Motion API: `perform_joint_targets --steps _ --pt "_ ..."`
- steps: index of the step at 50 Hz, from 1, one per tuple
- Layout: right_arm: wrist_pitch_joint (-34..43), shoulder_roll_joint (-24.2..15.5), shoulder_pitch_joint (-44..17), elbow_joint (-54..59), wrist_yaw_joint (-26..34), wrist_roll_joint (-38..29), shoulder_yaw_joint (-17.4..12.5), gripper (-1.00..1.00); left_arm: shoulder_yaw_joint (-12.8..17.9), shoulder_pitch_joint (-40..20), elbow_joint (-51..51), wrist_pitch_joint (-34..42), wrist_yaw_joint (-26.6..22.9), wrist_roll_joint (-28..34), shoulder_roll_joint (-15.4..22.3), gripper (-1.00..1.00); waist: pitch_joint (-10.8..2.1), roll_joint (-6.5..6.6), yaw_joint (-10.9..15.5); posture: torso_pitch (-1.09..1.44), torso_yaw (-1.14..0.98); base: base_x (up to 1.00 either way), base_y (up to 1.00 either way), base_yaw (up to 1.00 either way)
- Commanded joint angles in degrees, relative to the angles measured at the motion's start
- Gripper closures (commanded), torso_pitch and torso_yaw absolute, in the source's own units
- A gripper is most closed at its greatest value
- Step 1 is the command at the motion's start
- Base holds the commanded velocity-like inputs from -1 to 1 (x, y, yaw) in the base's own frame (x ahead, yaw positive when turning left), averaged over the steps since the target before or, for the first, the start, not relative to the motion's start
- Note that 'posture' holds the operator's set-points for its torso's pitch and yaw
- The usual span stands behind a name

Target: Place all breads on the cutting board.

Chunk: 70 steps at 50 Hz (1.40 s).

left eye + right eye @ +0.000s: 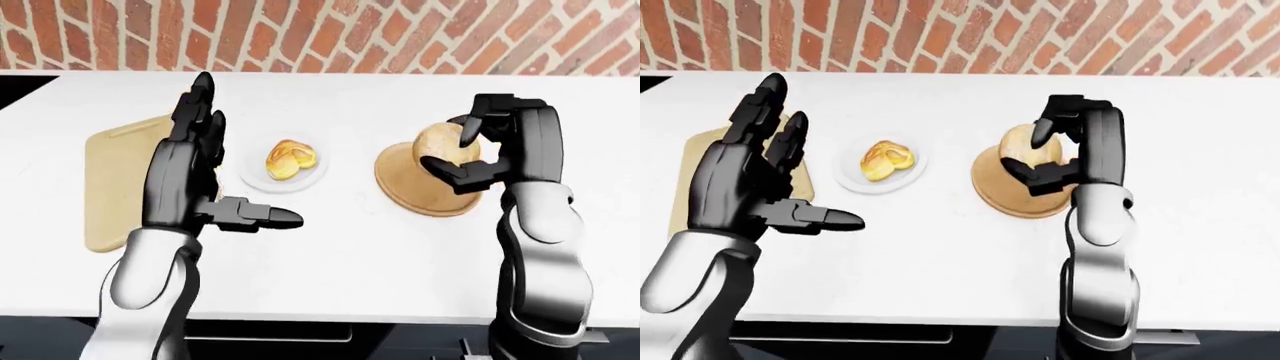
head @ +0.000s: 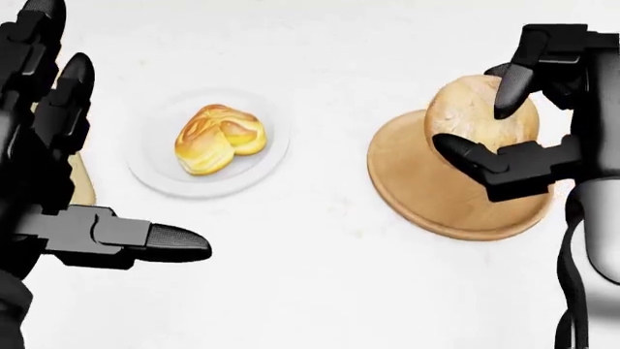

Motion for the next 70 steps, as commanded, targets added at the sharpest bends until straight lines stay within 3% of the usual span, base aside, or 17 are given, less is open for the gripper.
perform_joint_targets --steps 1,9,18,27,35,41,44,50,59,70 --pt "-0.17 -0.44 -1.25 -2.04 -0.36 -0.17 0.17 1.0 -0.07 -5.07 0.74 0.67 -0.24 0.98 1.16 -1.0 -1.04 0.11 -0.07 0.0 0.0 0.0 0.0 0.0" --pt "-1.27 -0.34 -0.57 -1.5 -0.81 0.48 0.17 1.0 -3.97 -15.87 7.82 7.15 -4.63 6.93 4.6 -1.0 -0.99 0.12 -0.37 0.0 0.0 0.0 0.0 0.0" --pt "-1.02 -0.22 -0.53 -1.98 -0.8 -0.05 0.38 1.0 -3.66 -21.03 23.17 1.51 -10.48 14.69 4.7 -1.0 -0.73 0.27 -0.72 0.0 0.0 0.0 0.0 0.0" --pt "-2.98 0.29 0.66 -0.72 -1.18 -0.17 0.57 1.0 -4.49 -22.18 36.03 -7.65 -11.53 20.08 2.34 -1.0 -0.86 0.09 -0.79 0.0 0.0 0.0 0.0 0.0" --pt "-3.06 0.08 0.64 -0.53 -0.99 -0.26 0.23 1.0 -5.28 -23.19 41.33 -11.43 -11.22 25.27 0.34 -1.0 -1.04 -0.06 -0.86 0.0 0.0 0.0 0.0 0.0" --pt "-3.16 -0.09 0.5 -0.21 -1.23 0.08 -0.03 1.0 -5.08 -23.9 43.86 -12.95 -11.4 26.14 -0.23 -1.0 -1.1 0.0 -0.86 0.0 0.0 0.0 0.0 0.0" --pt "-3.45 -0.19 0.64 0.08 -1.36 0.3 -0.2 1.0 -4.96 -23.73 45.37 -14.16 -11.24 26.17 -0.47 -0.75 -1.1 0.05 -0.84 0.0 0.0 0.0 0.0 0.0" --pt "-3.97 -0.11 1.0 0.42 -1.66 0.51 -0.16 1.0 -5.04 -23.13 47.19 -15.79 -10.86 26.19 -0.96 -0.62 -1.24 0.07 -0.84 0.0 0.0 0.0 0.0 0.0" --pt "-4.74 -0.16 1.83 0.57 -1.99 1.13 -0.63 1.0 -5.9 -22.05 51.61 -19.03 -9.88 26.59 -1.83 -0.7 -1.65 0.23 -0.79 0.0 0.0 0.0 0.0 0.0" --pt "-5.04 -0.43 1.92 0.99 -2.36 1.52 -0.88 1.0 -6.22 -20.5 53.49 -20.57 -10.51 28.46 -2.57 -0.56 -2.07 0.53 -0.9 0.0 0.0 0.0 0.0 0.0"
